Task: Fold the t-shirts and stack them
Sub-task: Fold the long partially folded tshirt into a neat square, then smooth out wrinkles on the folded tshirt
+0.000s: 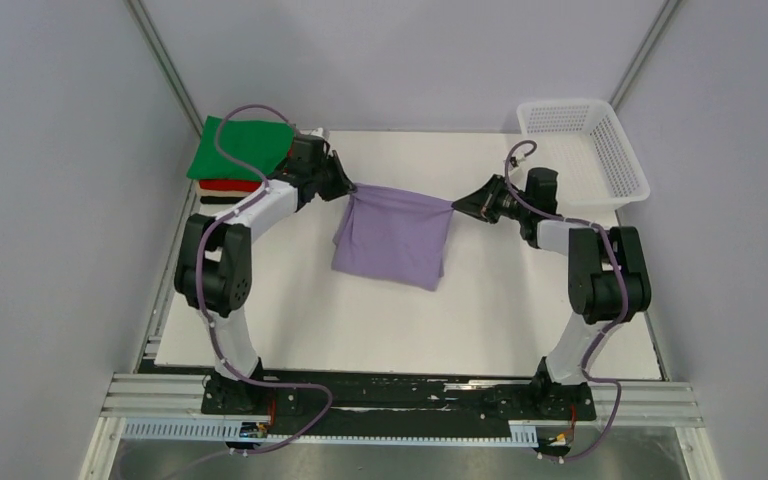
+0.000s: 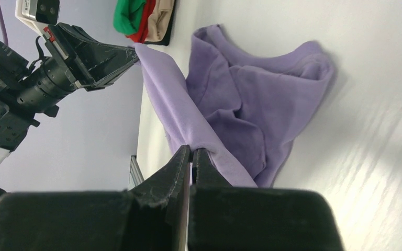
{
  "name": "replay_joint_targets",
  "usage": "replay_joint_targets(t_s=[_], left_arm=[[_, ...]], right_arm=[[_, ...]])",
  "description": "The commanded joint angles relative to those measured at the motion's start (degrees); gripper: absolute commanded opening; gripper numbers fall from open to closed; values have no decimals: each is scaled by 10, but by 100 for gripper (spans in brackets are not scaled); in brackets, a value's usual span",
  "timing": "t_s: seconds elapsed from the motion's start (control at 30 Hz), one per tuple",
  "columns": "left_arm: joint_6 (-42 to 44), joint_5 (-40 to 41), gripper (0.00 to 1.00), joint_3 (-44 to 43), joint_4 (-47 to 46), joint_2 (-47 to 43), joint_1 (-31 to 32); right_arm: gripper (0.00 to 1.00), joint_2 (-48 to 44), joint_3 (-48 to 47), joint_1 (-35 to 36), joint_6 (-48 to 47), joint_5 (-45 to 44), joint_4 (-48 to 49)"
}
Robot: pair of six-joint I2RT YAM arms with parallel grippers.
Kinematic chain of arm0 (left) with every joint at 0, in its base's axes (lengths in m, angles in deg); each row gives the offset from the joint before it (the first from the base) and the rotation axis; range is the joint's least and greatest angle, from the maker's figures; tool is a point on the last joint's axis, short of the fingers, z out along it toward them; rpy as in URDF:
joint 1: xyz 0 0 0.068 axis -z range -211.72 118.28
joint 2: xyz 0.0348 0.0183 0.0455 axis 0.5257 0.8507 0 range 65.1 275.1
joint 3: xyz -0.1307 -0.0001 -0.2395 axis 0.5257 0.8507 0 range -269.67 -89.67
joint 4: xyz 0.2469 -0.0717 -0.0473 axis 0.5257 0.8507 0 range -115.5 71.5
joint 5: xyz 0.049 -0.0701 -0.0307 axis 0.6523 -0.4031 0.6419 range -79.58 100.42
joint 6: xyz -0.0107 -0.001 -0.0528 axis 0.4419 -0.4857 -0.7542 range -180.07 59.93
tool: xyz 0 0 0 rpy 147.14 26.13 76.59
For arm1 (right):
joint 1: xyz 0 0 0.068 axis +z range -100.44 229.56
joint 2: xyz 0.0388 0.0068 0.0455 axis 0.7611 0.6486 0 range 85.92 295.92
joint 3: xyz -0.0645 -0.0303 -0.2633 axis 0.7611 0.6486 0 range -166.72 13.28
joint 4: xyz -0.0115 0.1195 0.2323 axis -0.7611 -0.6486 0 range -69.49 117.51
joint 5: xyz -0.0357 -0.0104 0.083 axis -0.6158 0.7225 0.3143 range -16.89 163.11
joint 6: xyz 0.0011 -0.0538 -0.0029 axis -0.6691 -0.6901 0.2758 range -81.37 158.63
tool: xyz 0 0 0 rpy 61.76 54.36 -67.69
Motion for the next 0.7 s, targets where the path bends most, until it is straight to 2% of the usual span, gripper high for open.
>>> replay_joint_targets(t_s=[0.0,0.07,0.1,0.13,0.17,0.2,0.23,0.3,0.43,0.47,0.5,0.67], left_arm=[[8,24,1,-82,-16,66,-21],[1,28,10,-105,-14,108,-21],[1,29,23,-133,-6,133,-21],[2,30,31,-162,1,153,-22],[3,29,49,-176,14,160,-22],[8,23,60,-201,19,170,-22],[12,17,86,-211,28,171,-21],[23,1,98,-232,40,167,-21],[34,-36,100,-210,33,123,-16],[38,-55,100,-190,28,106,-11],[39,-63,100,-180,17,99,-7],[49,-95,100,-142,-5,86,27]], right_arm=[[0,71,-64,-13,-13,-31,28],[1,107,-96,-12,-15,-53,20],[6,125,-116,-12,-16,-65,9],[10,140,-139,-12,-18,-75,-6],[14,149,-162,-13,-21,-84,-27],[20,156,-185,-12,-26,-88,-51],[32,157,-207,-12,-33,-87,-78],[50,144,-227,-12,-51,-95,-111],[81,87,-211,6,-93,-123,-168],[96,71,-198,11,-94,-126,-175],[100,51,-184,17,-93,-126,-178],[100,16,-140,60,-84,-116,-173]])
